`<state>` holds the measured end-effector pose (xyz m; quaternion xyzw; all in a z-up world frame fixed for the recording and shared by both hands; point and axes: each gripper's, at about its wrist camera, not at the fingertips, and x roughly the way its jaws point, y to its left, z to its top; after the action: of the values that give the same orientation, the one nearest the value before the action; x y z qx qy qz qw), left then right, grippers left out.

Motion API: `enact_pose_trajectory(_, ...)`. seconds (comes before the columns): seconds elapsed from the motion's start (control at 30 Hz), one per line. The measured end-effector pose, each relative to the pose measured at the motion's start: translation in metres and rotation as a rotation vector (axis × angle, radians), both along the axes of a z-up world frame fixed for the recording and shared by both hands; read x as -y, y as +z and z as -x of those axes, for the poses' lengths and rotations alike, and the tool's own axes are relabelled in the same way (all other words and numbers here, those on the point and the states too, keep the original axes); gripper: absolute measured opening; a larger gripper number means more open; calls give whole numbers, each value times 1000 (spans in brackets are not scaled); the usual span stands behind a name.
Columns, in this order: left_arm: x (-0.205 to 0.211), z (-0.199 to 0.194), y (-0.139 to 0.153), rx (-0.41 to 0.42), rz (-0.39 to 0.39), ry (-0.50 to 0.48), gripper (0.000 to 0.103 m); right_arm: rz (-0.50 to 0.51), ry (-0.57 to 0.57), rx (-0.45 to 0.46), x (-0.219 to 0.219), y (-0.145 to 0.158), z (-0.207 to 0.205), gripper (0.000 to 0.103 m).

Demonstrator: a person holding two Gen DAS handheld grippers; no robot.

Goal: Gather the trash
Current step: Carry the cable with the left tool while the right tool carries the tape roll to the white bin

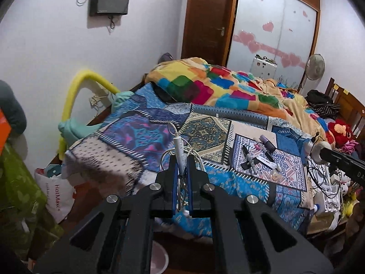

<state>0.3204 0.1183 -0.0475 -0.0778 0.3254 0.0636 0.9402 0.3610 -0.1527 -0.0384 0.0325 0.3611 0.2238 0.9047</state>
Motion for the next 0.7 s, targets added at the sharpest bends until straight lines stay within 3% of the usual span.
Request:
enact_pose_trajectory(0.3, -35, 70, -3, -4, -12, 44, 6, 2, 104, 35, -56, 11, 51, 22)
enact_pose_trajectory(0.7, -73, 126, -63, -131, 35, 100, 6, 38, 264, -4, -130, -17, 96, 22)
